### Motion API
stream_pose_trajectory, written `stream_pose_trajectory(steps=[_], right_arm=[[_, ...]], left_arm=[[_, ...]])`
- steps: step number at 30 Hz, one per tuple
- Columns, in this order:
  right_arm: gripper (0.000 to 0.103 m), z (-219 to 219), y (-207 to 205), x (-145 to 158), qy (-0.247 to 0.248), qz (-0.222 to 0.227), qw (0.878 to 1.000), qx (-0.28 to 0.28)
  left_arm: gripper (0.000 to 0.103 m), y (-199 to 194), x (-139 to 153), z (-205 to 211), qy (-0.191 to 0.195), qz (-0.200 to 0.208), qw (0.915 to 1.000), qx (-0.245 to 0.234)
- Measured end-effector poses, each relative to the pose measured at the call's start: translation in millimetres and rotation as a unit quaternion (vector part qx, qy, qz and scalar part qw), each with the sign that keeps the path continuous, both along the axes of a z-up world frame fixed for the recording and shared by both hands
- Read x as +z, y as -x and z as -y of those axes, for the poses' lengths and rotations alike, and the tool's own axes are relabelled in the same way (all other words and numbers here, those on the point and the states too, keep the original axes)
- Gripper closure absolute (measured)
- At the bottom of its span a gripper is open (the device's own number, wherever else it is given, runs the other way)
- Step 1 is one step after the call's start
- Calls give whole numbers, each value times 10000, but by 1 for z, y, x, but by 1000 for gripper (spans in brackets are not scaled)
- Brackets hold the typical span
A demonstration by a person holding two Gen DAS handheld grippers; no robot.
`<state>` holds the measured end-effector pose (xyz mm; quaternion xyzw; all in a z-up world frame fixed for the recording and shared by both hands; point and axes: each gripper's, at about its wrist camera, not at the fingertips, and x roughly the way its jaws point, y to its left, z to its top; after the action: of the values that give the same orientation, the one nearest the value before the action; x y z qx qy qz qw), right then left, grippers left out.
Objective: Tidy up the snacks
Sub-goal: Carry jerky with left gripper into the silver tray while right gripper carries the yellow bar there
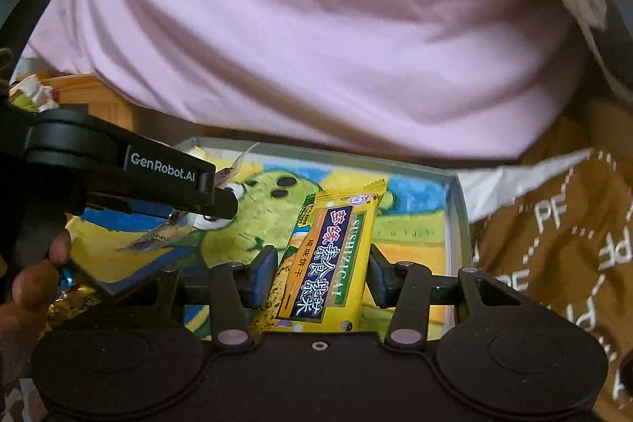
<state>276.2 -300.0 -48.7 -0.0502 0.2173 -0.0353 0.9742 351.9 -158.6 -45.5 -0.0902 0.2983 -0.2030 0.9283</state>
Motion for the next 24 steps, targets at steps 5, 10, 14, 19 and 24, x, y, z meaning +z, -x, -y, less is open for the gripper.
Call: stream_pose_trajectory(steps=[5,10,14,19,24], right_arm=[[54,11,-8,-13,-235,-250,9993,-161],[54,18,-11,-20,-407,-392,9980,-296],[54,21,-10,-21,-569,-417,9968,-370],[44,18,-9,-19,-576,-403,9969,-340],[29,24,0,-9,-777,-215,9954,-524]], left_arm=[[54,-9,-13,11,-344,-151,9993,-30],[54,-12,-23,17,-555,-331,9979,2],[53,-15,-29,20,-636,-447,9970,14],[51,-20,-25,19,-528,-621,9966,-77],[40,-15,-14,9,-319,-720,9969,75]])
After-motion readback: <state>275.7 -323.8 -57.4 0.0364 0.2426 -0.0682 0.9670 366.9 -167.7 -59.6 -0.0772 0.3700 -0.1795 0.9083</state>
